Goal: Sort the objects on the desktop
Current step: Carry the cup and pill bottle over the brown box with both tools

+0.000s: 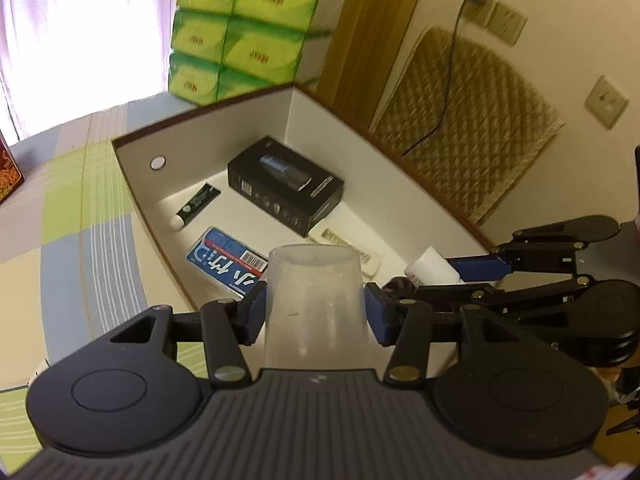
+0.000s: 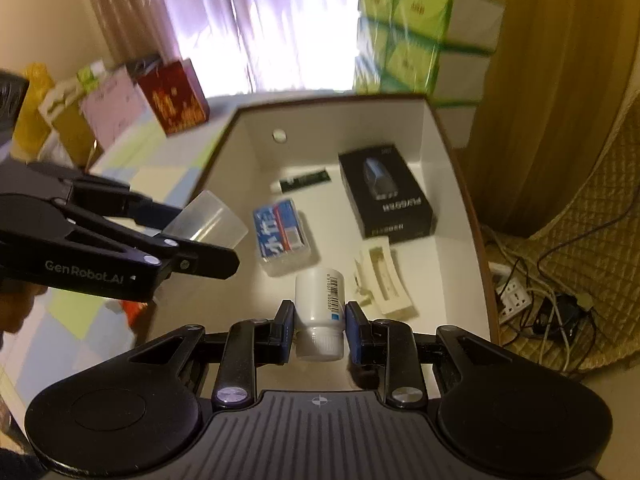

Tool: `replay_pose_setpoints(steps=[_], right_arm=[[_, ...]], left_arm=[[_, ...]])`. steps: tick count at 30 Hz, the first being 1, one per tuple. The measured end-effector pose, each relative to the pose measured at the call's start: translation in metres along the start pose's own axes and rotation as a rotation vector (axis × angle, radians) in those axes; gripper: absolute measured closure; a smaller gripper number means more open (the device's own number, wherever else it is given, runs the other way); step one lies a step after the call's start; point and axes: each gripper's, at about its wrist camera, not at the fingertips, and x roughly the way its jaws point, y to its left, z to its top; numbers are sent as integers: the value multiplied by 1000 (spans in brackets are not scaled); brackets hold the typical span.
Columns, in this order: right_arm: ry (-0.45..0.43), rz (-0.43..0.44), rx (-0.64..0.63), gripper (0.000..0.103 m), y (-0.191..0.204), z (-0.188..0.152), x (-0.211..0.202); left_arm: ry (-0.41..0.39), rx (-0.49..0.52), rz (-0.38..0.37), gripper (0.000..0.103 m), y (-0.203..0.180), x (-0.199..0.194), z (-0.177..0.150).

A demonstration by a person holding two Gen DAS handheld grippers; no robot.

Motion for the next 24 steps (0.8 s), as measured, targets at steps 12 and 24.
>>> replay_pose_setpoints(steps=[12,24], right_arm=[[122,54,-11,79,-21,2,32],[166,69,-40,79,-18,3,46]], left_arm=[[215,121,76,57,-2,74,2],[248,257,135,57,-6,82,1]])
